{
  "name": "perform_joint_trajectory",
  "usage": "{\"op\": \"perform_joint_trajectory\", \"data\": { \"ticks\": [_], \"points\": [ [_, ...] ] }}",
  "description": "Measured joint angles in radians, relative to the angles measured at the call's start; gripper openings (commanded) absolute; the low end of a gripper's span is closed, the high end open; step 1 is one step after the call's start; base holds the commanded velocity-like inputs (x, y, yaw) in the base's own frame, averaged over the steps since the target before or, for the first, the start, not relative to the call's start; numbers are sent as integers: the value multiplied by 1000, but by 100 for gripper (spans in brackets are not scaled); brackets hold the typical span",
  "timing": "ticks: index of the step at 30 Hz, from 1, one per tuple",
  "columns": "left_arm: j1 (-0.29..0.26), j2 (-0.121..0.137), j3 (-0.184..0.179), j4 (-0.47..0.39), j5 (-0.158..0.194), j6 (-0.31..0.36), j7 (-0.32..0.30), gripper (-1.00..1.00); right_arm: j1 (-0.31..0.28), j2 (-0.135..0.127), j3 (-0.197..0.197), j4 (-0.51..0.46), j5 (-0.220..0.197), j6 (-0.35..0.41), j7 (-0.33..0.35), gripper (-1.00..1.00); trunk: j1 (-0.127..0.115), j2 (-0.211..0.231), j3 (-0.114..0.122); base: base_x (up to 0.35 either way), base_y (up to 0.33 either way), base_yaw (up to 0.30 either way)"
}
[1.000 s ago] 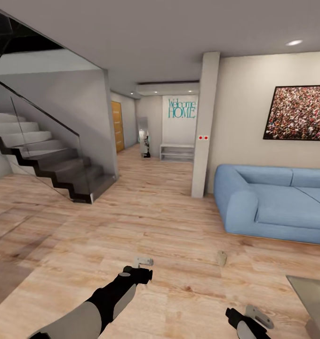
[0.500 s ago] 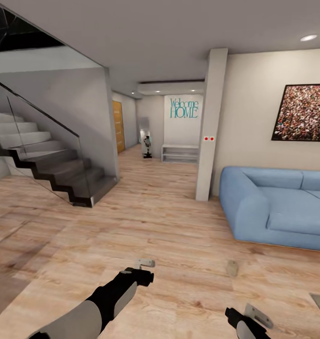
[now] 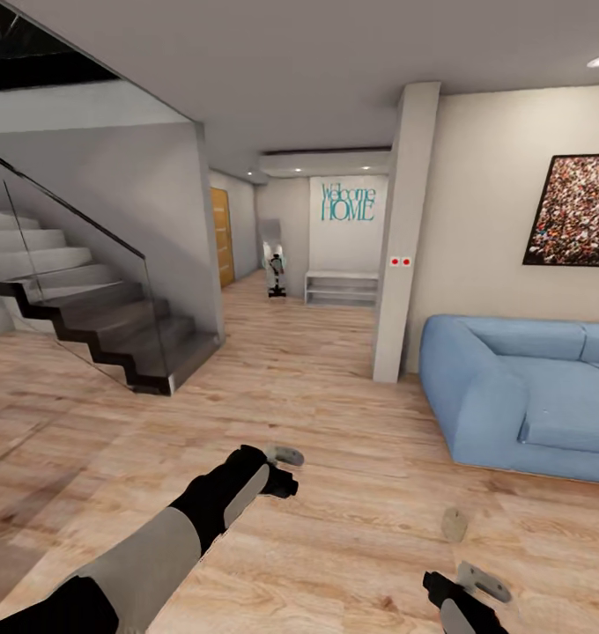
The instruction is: Place each of the two pumpkins and all three candles from the living room inside a cabinet in the living room (use any cabinet), then make sure every cabinet is closed, and position the cauldron so it is next to a table in the living room.
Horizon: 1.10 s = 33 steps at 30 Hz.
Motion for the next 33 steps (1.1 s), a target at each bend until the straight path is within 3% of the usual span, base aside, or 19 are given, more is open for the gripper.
{"op": "perform_joint_trajectory", "data": {
  "ticks": [9,26,30,33],
  "points": [
    [-10,0,0,-4,-1,48,3,100,1,8,5,-1,29,-5,1,100,0,0,0,317,3,-33],
    [-10,1,-1,-5,-1,48,2,100,1,20,0,-6,33,-4,1,100,0,0,-2,329,-22,-270],
    [-10,2,-1,-4,-2,48,0,100,-5,18,-3,-14,33,20,-4,100,0,0,-5,329,-72,-226],
    [-9,2,-2,-5,-2,47,0,100,-50,14,-4,-16,35,95,-6,100,0,0,-9,329,-74,-190]
  ]
}}
